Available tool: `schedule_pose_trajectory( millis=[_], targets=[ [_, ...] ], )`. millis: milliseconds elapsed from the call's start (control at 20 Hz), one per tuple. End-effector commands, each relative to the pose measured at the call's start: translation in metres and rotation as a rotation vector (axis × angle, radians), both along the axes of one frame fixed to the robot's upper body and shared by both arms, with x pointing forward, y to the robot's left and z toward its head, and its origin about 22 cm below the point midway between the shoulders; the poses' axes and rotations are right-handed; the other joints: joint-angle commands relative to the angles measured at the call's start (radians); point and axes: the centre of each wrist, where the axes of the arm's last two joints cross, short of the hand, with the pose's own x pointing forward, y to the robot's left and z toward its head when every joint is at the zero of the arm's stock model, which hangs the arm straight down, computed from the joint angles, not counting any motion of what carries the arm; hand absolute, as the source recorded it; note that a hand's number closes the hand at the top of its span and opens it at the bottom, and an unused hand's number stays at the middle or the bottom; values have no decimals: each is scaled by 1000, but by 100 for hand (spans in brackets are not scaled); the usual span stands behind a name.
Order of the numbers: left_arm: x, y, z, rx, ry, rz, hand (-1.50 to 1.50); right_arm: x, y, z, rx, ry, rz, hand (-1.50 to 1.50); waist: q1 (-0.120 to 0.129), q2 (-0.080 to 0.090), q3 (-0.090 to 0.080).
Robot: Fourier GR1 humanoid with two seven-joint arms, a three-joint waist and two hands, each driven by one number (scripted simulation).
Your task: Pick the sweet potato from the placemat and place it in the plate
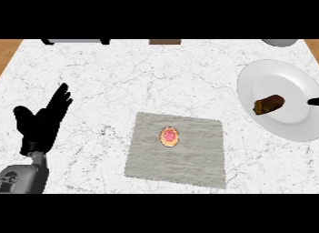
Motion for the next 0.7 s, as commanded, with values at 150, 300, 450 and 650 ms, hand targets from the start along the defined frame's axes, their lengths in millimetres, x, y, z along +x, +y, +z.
schedule_pose_trajectory(
  millis=[150, 300, 450, 650],
  targets=[
    [5, 6, 1, 10, 9, -12, 0, -22, -46, 15, 128, 70, 62, -150, 12, 6, 1],
    [-7, -14, 3, -5, -11, -17, 0, -17, -36, -4, 122, 34, 45, -150, 24, 8, 2],
    [5, 6, 0, 0, -13, -23, 0, -42, -64, -4, 99, 34, 41, -150, 23, 11, 3],
    [17, 1, 7, -12, -19, -24, 0, -51, -77, 4, 106, 8, 17, -150, 24, 14, 3]
  ],
)
